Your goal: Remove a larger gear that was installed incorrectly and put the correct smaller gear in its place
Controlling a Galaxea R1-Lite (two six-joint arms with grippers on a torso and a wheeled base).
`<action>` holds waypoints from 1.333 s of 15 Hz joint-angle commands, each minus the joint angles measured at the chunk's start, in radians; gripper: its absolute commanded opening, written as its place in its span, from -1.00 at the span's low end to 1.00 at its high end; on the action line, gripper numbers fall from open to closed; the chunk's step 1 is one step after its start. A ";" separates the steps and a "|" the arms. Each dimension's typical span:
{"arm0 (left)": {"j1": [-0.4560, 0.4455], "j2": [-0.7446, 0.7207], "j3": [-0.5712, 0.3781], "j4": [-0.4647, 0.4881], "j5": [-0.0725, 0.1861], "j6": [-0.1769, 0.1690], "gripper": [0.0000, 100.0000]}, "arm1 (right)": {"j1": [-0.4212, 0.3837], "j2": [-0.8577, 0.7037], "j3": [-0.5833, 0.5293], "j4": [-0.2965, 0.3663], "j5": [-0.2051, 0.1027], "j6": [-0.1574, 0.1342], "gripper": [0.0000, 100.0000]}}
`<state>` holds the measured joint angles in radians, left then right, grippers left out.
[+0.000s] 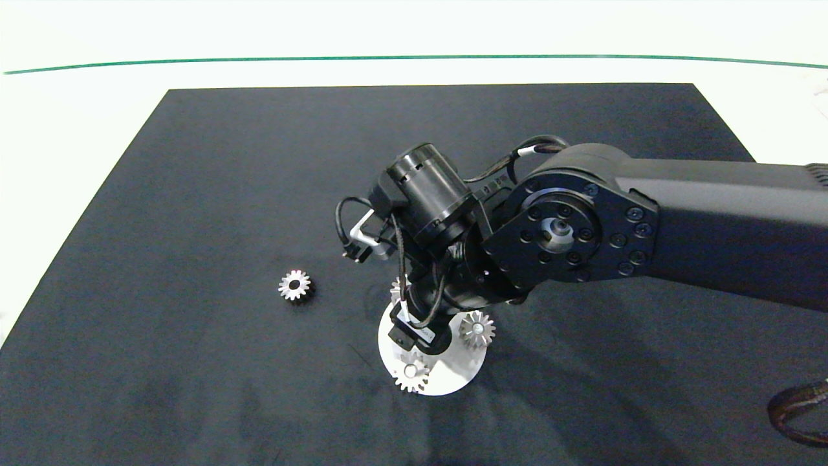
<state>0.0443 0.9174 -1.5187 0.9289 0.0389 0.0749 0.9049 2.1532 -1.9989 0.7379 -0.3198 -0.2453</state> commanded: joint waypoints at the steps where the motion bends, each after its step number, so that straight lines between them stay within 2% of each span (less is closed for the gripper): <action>1: 0.002 -0.012 0.000 0.005 0.001 0.000 1.00 | 0.002 0.024 -0.001 0.005 -0.002 -0.003 1.00; 5: 0.000 -0.012 0.000 0.005 0.001 0.000 1.00 | -0.004 0.024 -0.001 0.003 -0.002 -0.005 0.94; 16: 0.000 -0.014 0.000 0.005 0.001 0.002 1.00 | -0.023 0.036 -0.001 0.002 -0.002 0.008 0.49; 17: 0.000 -0.015 0.000 0.005 0.001 0.002 1.00 | -0.020 0.031 -0.001 0.002 -0.016 0.023 0.46; 18: 0.000 -0.015 0.000 0.005 -0.001 0.002 1.00 | -0.015 0.030 -0.001 0.002 -0.031 0.052 0.40; 20: -0.001 -0.029 0.000 0.005 -0.001 0.002 1.00 | -0.006 0.030 -0.001 0.003 -0.031 0.087 0.34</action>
<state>0.0436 0.8977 -1.5183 0.9289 0.0383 0.0768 0.8943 2.1909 -2.0002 0.7374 -0.3506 -0.1566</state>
